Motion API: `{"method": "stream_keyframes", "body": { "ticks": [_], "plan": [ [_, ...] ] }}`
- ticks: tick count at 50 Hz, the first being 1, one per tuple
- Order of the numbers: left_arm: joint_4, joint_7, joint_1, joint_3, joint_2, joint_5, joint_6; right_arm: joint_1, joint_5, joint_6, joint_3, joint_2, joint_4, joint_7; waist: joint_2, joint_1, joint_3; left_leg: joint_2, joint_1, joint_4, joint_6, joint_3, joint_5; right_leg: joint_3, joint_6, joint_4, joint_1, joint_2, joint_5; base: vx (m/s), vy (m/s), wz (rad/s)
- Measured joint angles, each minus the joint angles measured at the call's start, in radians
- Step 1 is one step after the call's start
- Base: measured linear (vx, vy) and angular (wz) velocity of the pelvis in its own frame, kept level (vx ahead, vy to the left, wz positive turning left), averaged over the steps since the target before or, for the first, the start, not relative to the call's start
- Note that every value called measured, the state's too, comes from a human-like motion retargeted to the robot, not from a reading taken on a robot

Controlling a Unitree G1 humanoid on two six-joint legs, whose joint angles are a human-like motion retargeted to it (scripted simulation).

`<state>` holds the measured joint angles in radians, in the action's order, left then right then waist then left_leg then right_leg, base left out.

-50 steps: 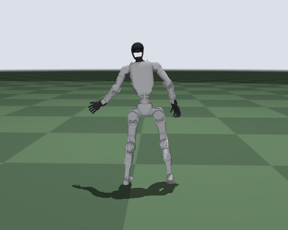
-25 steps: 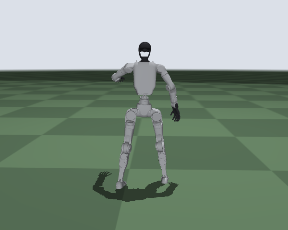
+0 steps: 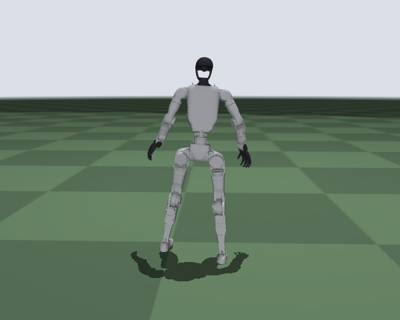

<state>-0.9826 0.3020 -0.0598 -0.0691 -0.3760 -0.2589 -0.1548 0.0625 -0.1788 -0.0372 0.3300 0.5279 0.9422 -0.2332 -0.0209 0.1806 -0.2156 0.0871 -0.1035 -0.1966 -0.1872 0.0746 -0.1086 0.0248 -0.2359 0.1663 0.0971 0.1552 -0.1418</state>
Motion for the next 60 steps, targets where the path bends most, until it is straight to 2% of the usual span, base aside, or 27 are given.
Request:
{"method": "stream_keyframes", "body": {
  "ticks": [3,6,8,10,13,15,19,22,23,25,27,30,32,35,38,41,44,47,49,55,57,60],
  "plan": [
    [0.036,-0.021,0.053,0.146,0.045,-0.311,-0.045,-0.008,-0.003,-0.002,0.001,-0.014,0.006,0.031,-0.003,0.040,-0.005,0.021,-0.042,0.037,0.016,-0.040,-0.013,-0.004,0.000,0.048,-0.005,-0.002,-0.036,0.31,0.12,-0.13],
    [0.087,-0.037,0.053,0.286,0.082,-0.664,-0.083,-0.054,0.012,0.021,0.031,-0.021,0.010,0.024,-0.009,0.078,-0.026,0.024,-0.029,0.142,0.001,-0.031,0.071,0.011,0.019,0.021,0.020,-0.005,-0.038,0.31,0.16,-0.20],
    [0.144,-0.018,0.045,0.392,0.100,-0.893,-0.110,-0.085,0.020,0.093,0.049,-0.020,0.002,0.044,-0.022,0.108,-0.035,0.016,-0.024,0.167,0.012,-0.036,0.127,0.023,0.017,0.044,0.007,0.005,-0.049,0.34,0.21,-0.38],
    [0.219,-0.021,0.042,0.475,0.102,-1.080,-0.151,-0.109,0.027,0.129,0.062,-0.024,-0.012,0.047,-0.038,0.127,-0.038,0.006,-0.020,0.159,0.022,-0.038,0.141,0.033,0.024,0.082,-0.007,0.016,-0.059,0.35,0.24,-0.29],
    [0.369,-0.045,0.042,0.551,0.078,-1.227,-0.222,-0.123,0.041,0.139,0.065,-0.035,-0.028,0.056,-0.058,0.135,-0.039,-0.011,-0.008,0.122,0.031,-0.052,0.099,0.047,0.040,0.161,-0.029,0.032,-0.054,0.37,0.27,-0.10],
    [0.487,-0.054,0.037,0.576,0.043,-1.234,-0.267,-0.128,0.054,0.141,0.060,-0.041,-0.038,0.079,-0.062,0.126,-0.042,-0.017,0.009,0.108,0.034,-0.055,0.073,0.060,0.054,0.241,-0.052,0.033,-0.032,0.36,0.29,0.05],
    [0.731,-0.012,0.027,0.565,-0.087,-0.986,-0.318,-0.086,0.083,0.125,0.028,-0.037,-0.063,0.141,-0.034,0.086,-0.031,-0.009,0.034,0.047,0.040,-0.042,0.017,0.092,0.090,0.489,-0.145,-0.004,0.077,0.35,0.26,0.21],
    [0.874,0.083,-0.056,0.542,-0.221,-0.710,-0.302,-0.072,0.089,0.119,0.026,-0.020,-0.069,0.181,0.000,0.053,-0.036,0.011,0.087,0.080,0.054,-0.026,0.011,0.088,0.118,0.635,-0.219,-0.037,0.125,0.30,0.19,0.19],
    [0.914,0.114,-0.087,0.529,-0.269,-0.596,-0.283,-0.058,0.083,0.112,0.024,-0.016,-0.070,0.191,0.008,0.038,-0.034,0.015,0.088,0.056,0.050,-0.021,-0.005,0.066,0.121,0.672,-0.243,-0.035,0.120,0.29,0.14,0.27],
    [0.984,0.103,-0.174,0.484,-0.354,-0.449,-0.188,-0.049,0.079,0.117,0.035,-0.001,-0.069,0.237,0.028,0.011,-0.034,0.028,0.108,0.064,0.048,-0.012,-0.014,0.019,0.140,0.690,-0.282,-0.029,0.094,0.28,0.12,0.22],
    [1.013,0.215,-0.286,0.430,-0.440,-0.184,-0.159,-0.045,0.066,0.094,0.044,0.017,-0.066,0.239,0.041,-0.021,-0.040,0.033,0.124,0.066,0.038,-0.005,-0.024,-0.021,0.136,0.645,-0.306,-0.019,0.080,0.27,0.09,0.22],
    [1.057,0.214,-0.406,0.294,-0.545,0.089,-0.055,-0.028,0.053,0.088,0.065,0.046,-0.064,0.300,0.054,-0.080,-0.040,0.030,0.144,0.069,0.029,0.005,-0.039,-0.058,0.111,0.478,-0.318,-0.008,0.086,0.27,0.05,0.25],
    [1.038,0.188,-0.541,0.193,-0.562,0.267,0.002,-0.023,0.054,0.074,0.065,0.049,-0.055,0.268,0.046,-0.111,-0.041,0.018,0.152,0.074,0.025,0.013,-0.050,-0.085,0.079,0.312,-0.313,0.007,0.111,0.27,0.00,0.30],
    [0.945,0.134,-0.736,-0.037,-0.565,0.451,0.070,-0.015,0.070,0.070,0.073,0.057,-0.031,0.246,0.032,-0.157,-0.041,-0.009,0.174,0.091,0.024,0.029,-0.063,-0.133,0.028,0.058,-0.294,0.037,0.157,0.30,-0.06,0.40],
    [0.695,0.055,-0.943,-0.354,-0.504,0.548,0.101,0.013,0.112,0.070,0.077,0.059,-0.004,0.237,0.017,-0.192,-0.031,-0.029,0.200,0.098,0.029,0.058,-0.082,-0.156,-0.012,-0.106,-0.261,0.047,0.208,0.35,-0.13,0.56],
    [0.358,-0.060,-1.059,-0.640,-0.372,0.651,0.105,0.038,0.141,0.064,0.077,0.054,0.032,0.230,0.010,-0.223,-0.004,-0.034,0.213,0.087,0.036,0.085,-0.099,-0.150,-0.011,-0.142,-0.234,0.046,0.246,0.38,-0.19,0.52],
    [0.039,-0.172,-1.025,-0.784,-0.223,0.770,0.103,0.053,0.137,0.056,0.066,0.056,0.056,0.236,0.020,-0.264,0.030,-0.023,0.225,0.061,0.038,0.100,-0.105,-0.169,0.011,-0.103,-0.214,0.042,0.216,0.40,-0.23,0.32],
    [-0.180,-0.182,-0.905,-0.759,-0.114,0.828,0.103,0.062,0.123,0.041,0.028,0.061,0.048,0.217,0.031,-0.297,0.058,-0.006,0.225,0.005,0.025,0.102,-0.091,-0.177,0.024,-0.038,-0.208,0.029,0.156,0.40,-0.27,0.02],
    [-0.200,-0.131,-0.795,-0.687,-0.105,0.830,0.103,0.075,0.117,0.027,-0.005,0.070,0.015,0.186,0.032,-0.307,0.069,-0.004,0.214,-0.064,0.013,0.099,-0.070,-0.170,0.029,-0.002,-0.199,0.020,0.125,0.40,-0.29,-0.22],
    [0.059,0.088,-0.438,-0.504,-0.212,0.723,0.080,0.112,0.107,0.002,-0.052,0.099,-0.124,0.080,0.002,-0.251,0.071,-0.038,0.132,-0.347,-0.008,0.066,0.001,-0.110,0.027,0.027,-0.146,0.011,0.077,0.36,-0.25,-0.56],
    [0.138,0.118,-0.313,-0.407,-0.215,0.618,0.068,0.114,0.078,0.006,-0.057,0.106,-0.149,0.066,-0.012,-0.214,0.068,-0.045,0.106,-0.411,0.006,0.027,-0.019,-0.085,0.021,0.046,-0.136,0.015,0.059,0.33,-0.16,-0.68],
    [0.220,0.136,-0.151,-0.233,-0.172,0.350,0.041,0.084,0.058,0.030,-0.051,0.115,-0.161,0.059,-0.026,-0.167,0.051,-0.036,0.055,-0.464,0.026,-0.048,-0.051,-0.056,0.022,0.034,-0.107,0.020,0.047,0.31,-0.10,-0.52]
  ]
}}
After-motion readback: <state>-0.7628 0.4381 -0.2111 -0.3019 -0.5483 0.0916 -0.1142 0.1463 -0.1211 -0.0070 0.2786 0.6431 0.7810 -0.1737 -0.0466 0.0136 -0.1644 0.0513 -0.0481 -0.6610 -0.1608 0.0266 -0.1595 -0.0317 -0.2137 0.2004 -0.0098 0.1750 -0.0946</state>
